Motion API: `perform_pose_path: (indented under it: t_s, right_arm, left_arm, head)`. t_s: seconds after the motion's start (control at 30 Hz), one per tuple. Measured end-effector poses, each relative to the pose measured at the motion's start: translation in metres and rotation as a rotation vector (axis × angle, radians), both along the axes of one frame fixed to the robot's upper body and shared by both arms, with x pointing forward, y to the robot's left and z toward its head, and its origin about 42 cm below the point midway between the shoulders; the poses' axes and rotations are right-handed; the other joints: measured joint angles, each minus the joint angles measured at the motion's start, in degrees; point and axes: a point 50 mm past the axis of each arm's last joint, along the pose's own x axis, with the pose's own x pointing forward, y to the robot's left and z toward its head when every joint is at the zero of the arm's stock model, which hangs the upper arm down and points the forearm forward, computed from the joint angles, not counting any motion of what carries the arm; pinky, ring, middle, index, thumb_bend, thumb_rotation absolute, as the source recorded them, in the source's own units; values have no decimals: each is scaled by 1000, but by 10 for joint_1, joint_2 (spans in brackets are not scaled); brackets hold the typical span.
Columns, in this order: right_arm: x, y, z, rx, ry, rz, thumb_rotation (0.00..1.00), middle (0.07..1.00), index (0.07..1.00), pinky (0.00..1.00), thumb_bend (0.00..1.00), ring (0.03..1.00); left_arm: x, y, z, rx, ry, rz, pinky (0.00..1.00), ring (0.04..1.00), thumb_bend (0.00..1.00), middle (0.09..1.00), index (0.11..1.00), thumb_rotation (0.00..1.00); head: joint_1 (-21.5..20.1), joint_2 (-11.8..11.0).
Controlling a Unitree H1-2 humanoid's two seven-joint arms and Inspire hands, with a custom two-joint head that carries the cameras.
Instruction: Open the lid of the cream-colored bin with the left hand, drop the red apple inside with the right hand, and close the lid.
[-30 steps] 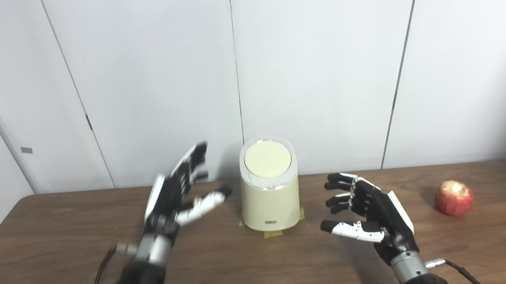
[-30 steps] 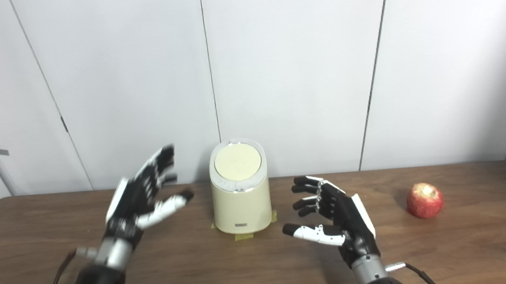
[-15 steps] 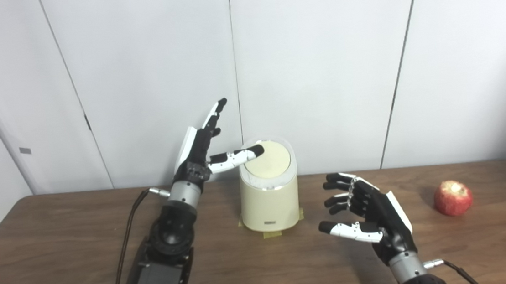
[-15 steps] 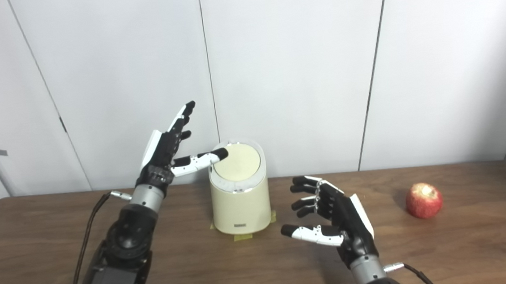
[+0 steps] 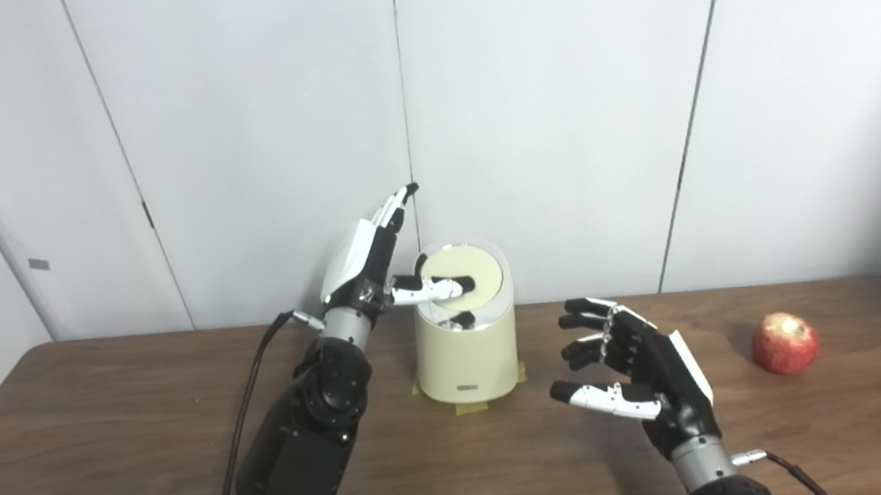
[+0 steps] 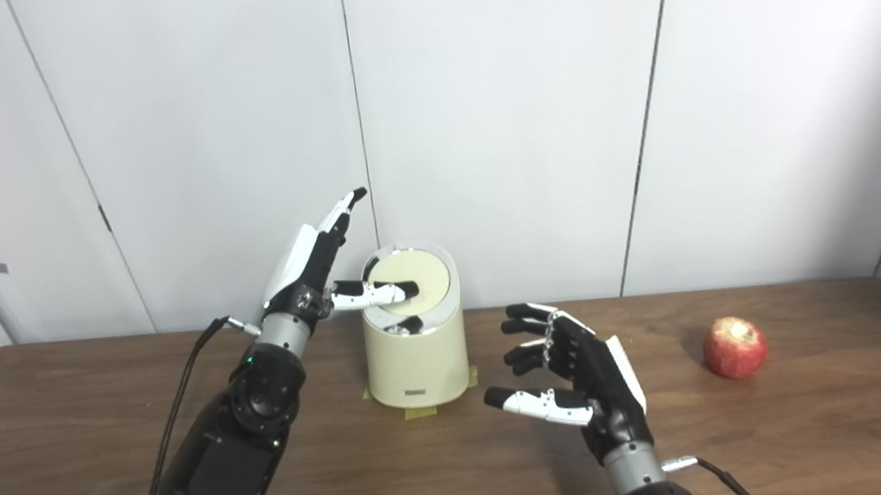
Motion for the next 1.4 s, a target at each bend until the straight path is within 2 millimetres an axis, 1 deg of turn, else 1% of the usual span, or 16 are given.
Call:
perform_pose_path:
  t_s: [0.07, 0.23, 0.37, 0.47, 0.57, 0.63, 0.77, 0.83, 0.93, 1.0, 1.13, 1.17, 1.23, 1.3, 1.37, 1.4]
  right_arm:
    - [0, 1, 1, -4, -4, -6, 105, 676, 688, 532, 773, 538]
    - [3, 2, 5, -4, -17, -8, 84, 666, 685, 559, 765, 530]
    - [2, 2, 9, -2, -32, -8, 92, 667, 683, 528, 760, 540]
    - [2, 2, 10, -2, -37, -8, 95, 669, 684, 522, 765, 540]
    - [2, 2, 11, -2, -38, -9, 93, 670, 683, 511, 766, 539]
    - [2, 2, 11, -2, -39, -10, 96, 670, 683, 500, 761, 537]
    - [2, 2, 11, -2, -40, -9, 81, 665, 682, 530, 760, 533]
    - [2, 2, 11, -2, -40, -9, 91, 662, 678, 524, 769, 535]
    - [2, 2, 11, -3, -41, -10, 96, 665, 680, 510, 771, 539]
    - [2, 2, 12, -3, -41, -10, 77, 666, 681, 514, 760, 527]
    - [2, 2, 12, -3, -41, -10, 81, 665, 680, 526, 761, 531]
    - [2, 2, 12, -4, -41, -10, 95, 669, 682, 525, 767, 541]
    - [2, 1, 11, -4, -40, -11, 111, 672, 683, 520, 772, 551]
    - [2, 1, 11, -5, -40, -11, 96, 668, 679, 516, 757, 544]
    - [2, 1, 11, -5, -40, -11, 98, 669, 679, 514, 754, 543]
    - [2, 1, 11, -4, -40, -10, 99, 672, 681, 514, 751, 544]
  left_arm:
    - [1, 2, -1, 32, -2, 3, 902, 1000, 920, 1000, 1000, 209]
    - [5, -1, 0, 104, -9, -3, 904, 1000, 922, 1000, 1000, 173]
    - [6, -5, 2, 169, -35, 6, 925, 1000, 898, 1000, 1000, 142]
    - [5, -9, -1, 243, -67, 26, 892, 994, 883, 1000, 1000, 118]
    - [4, -14, 0, 369, -112, 61, 851, 977, 870, 1000, 1000, 99]
    - [2, -18, 4, 477, -159, 68, 813, 960, 901, 1000, 1000, 90]
    - [-1, -28, 25, 759, -306, 67, 861, 991, 960, 1000, 1000, 99]
    - [-4, -34, 34, 888, -350, 74, 843, 959, 923, 1000, 1000, 46]
    - [-11, -42, 42, 986, -384, 77, 806, 916, 887, 969, 1000, 4]
    - [-16, -47, 44, 1014, -389, 73, 796, 911, 908, 971, 1000, 23]
    - [-26, -44, 44, 1012, -354, 76, 818, 928, 988, 993, 1000, 113]
    - [-28, -40, 44, 982, -338, 75, 780, 917, 995, 981, 1000, 127]
    - [-32, -30, 46, 842, -294, 64, 770, 922, 963, 987, 1000, 178]
    - [-37, -17, 48, 664, -230, 43, 869, 983, 924, 998, 1000, 236]
    - [-42, -5, 46, 501, -164, 17, 912, 996, 918, 1000, 1000, 236]
    - [-44, 0, 45, 433, -136, 1, 885, 998, 913, 1000, 1000, 220]
  head:
    - [-2, 0]
    - [-6, 1]
    - [-6, 2]
    - [-5, 4]
    - [-4, 6]
    - [-4, 7]
    - [-3, 8]
    - [-2, 8]
    - [0, 8]
    - [1, 8]
    - [2, 8]
    - [2, 8]
    - [2, 9]
    - [3, 9]
    - [4, 9]
    - [4, 9]
